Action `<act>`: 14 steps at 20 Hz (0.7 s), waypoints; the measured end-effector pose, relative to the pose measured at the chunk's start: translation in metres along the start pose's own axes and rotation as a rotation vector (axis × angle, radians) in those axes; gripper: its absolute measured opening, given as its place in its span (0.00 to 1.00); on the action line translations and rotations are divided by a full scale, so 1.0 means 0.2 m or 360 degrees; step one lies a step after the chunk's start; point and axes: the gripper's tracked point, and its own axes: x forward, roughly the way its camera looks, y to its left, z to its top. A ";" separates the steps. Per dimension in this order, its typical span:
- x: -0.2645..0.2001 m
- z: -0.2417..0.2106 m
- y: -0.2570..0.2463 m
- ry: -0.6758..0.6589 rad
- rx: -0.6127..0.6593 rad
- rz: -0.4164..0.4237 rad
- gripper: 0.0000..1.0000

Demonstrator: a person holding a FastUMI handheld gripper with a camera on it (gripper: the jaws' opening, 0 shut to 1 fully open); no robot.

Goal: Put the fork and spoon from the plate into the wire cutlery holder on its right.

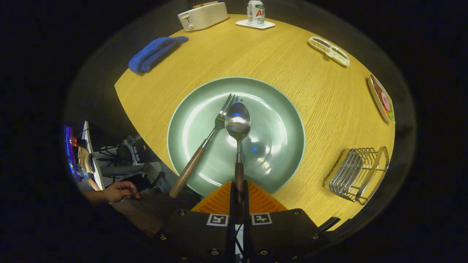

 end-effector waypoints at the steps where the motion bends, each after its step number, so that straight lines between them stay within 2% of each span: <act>1: 0.00 0.01 0.00 -0.0017 -0.0001 0.0002 0.09; 6: -0.05 0.01 -0.05 0.0009 0.0057 0.0071 0.09; 7: -0.06 0.01 -0.06 0.0003 0.0082 0.0081 0.01; 9: -0.06 0.03 -0.08 -0.0010 0.0118 0.0101 0.01; 11: -0.10 0.02 -0.12 0.0024 0.0098 0.0082 0.01; 14: -0.26 -0.03 -0.18 0.0077 0.0032 0.0129 0.01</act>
